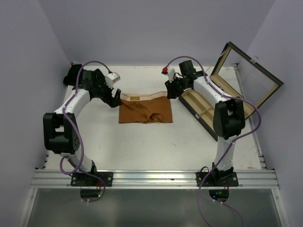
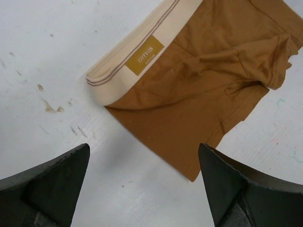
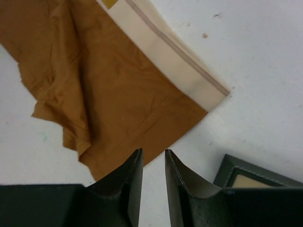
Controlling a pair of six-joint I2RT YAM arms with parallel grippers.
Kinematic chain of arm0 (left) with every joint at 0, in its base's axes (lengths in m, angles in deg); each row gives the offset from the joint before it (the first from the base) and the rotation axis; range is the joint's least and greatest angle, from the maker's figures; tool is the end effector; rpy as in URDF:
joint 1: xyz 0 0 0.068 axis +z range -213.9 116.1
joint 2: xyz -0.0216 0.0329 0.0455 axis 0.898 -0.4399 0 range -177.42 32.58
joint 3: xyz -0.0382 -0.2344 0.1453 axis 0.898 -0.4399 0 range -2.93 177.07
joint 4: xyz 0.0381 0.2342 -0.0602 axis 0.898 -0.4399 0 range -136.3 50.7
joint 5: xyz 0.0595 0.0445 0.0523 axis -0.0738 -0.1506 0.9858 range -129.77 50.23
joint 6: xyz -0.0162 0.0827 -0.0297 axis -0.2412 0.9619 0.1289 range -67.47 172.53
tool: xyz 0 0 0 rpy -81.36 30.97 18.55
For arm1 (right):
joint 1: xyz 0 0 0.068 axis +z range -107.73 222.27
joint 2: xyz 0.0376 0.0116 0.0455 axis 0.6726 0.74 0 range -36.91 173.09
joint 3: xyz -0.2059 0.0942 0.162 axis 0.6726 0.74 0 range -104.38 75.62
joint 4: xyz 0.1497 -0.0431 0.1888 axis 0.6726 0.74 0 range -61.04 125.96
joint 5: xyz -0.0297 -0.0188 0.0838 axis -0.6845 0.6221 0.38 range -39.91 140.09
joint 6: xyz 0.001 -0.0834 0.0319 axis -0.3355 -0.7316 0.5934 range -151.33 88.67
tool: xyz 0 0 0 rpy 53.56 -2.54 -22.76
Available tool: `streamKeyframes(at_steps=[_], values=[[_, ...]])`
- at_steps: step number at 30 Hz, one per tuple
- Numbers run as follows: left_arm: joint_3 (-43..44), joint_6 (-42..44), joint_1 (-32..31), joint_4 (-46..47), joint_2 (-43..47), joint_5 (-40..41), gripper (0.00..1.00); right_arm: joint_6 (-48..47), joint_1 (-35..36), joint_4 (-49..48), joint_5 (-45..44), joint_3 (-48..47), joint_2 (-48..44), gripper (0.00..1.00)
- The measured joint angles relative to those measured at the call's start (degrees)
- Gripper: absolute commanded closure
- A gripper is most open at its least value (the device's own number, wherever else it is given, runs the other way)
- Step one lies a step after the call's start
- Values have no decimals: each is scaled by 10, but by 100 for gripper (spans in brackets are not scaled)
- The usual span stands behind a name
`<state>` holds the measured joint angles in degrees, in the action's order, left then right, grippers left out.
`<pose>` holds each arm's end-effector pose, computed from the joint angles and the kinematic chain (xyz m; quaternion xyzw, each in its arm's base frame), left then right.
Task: Roll the underwear
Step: Flatten the underwear
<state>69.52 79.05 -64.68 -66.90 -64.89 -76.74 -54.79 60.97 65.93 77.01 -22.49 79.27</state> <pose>0.3691 -0.0529 0.2299 0.3107 0.8490 -0.2250 0.3632 0.4209 0.1806 0.2234 -0.3989 0.8404 0.2097 0.3011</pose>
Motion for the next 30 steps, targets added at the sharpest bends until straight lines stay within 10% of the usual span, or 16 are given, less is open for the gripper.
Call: streamKeyframes(at_steps=[10,30], values=[[-85,-6,-66,-2,7,63,42,42,56,28,27,89,13,77],[-162,36,-92,20,-3,223,62,64,53,43,-48,141,19,100]])
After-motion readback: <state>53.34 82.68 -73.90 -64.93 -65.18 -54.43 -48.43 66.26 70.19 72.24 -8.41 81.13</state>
